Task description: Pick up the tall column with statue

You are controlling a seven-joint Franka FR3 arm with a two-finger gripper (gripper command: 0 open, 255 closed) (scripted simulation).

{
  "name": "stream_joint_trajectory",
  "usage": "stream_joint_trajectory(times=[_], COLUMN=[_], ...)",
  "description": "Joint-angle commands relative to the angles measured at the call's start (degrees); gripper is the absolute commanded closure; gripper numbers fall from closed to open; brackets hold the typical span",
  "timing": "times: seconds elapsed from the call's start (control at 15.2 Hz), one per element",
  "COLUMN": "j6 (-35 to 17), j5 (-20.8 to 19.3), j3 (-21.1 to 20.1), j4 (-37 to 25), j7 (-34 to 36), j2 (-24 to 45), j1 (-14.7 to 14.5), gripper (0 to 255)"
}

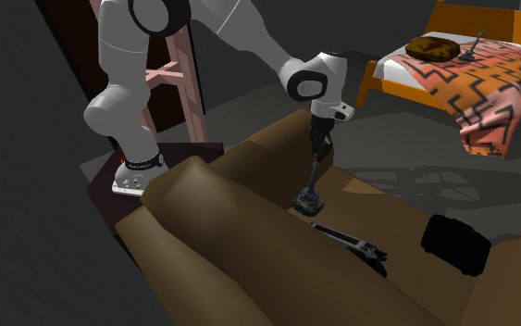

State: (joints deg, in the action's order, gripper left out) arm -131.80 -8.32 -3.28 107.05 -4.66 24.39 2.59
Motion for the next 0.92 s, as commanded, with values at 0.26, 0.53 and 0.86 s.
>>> stream_joint_trajectory(times=[0.26,0.53,0.86], j6=[0.0,2.4,5.6], j5=[0.0,0.3,0.7], j3=[0.0,-0.2,-0.3], j4=[0.0,-0.6,-1.8], j7=[0.0,-0.4,-0.8], j2=[0.0,-1.8,-3.8], j1=[0.0,0.1,0.2], gripper=[255,255,255])
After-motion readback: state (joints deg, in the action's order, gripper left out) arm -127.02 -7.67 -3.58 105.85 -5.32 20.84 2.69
